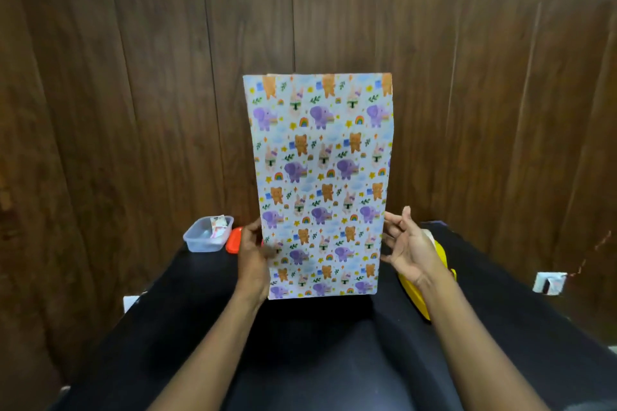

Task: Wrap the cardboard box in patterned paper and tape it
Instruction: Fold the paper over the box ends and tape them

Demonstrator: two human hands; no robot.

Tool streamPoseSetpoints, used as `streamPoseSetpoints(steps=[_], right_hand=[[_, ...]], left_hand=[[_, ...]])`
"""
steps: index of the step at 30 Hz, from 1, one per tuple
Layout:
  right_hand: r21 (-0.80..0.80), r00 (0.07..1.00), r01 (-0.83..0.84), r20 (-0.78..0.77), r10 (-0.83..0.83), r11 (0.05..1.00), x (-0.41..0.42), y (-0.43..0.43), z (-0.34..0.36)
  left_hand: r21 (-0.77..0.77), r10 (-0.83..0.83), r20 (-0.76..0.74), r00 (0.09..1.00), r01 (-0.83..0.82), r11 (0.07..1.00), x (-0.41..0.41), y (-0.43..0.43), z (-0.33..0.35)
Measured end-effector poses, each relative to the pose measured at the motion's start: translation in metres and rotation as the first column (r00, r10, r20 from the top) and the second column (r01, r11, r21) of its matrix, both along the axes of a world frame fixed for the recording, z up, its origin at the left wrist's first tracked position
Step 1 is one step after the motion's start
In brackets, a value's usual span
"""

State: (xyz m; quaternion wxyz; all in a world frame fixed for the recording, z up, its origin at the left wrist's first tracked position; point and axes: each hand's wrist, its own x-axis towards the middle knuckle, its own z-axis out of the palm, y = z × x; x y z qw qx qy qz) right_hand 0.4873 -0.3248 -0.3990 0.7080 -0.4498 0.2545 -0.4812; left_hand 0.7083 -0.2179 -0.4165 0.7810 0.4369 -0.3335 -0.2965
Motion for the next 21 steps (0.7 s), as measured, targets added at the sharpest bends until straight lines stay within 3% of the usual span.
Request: streamPoseSetpoints(steps=[2,4,7,10,13,15,18,21], right_hand=[[0.033,1.000,0.019,0.011,-0.020,0.999,-0.003,-0.003,-0.008],[0.024,0.990,0.033,-0.137,-0.030,0.999,-0.011,-0.008,-0.013],[0.010,0.921,0.009,-0.389,-0.004,1.000,-0.029,-0.010,-0.007],[0.038,0.914,-0.127,-0.383,0.132,0.991,-0.042,-0.002,0.008],[0.020,0.890,-0.136,-0.437,0.131,0.990,-0.045,-0.002,0.011],[0.001,0.881,-0.135,-0.457,0.121,0.991,-0.043,0.001,0.007],[0.038,0.922,-0.123,-0.364,0.129,0.992,-0.033,0.008,-0.005],[-0.071,0.935,-0.010,-0.354,-0.016,0.997,-0.020,0.004,-0.021]], left_hand=[[0.052,-0.002,0.105,0.994,-0.003,0.999,0.006,0.007,-0.005],[0.087,-0.047,0.137,0.989,0.036,0.996,0.014,0.014,-0.010],[0.180,-0.211,-0.065,0.975,0.220,0.959,0.021,0.020,0.000],[0.285,-0.296,-0.149,0.943,0.328,0.901,0.017,0.024,0.016],[0.348,-0.259,-0.136,0.956,0.291,0.891,0.005,0.024,0.019],[0.312,-0.218,-0.149,0.965,0.255,0.915,0.000,0.023,0.015],[0.176,-0.189,-0.229,0.955,0.232,0.957,0.001,0.023,-0.001],[0.211,-0.194,-0.195,0.961,0.235,0.949,0.004,0.025,-0.013]])
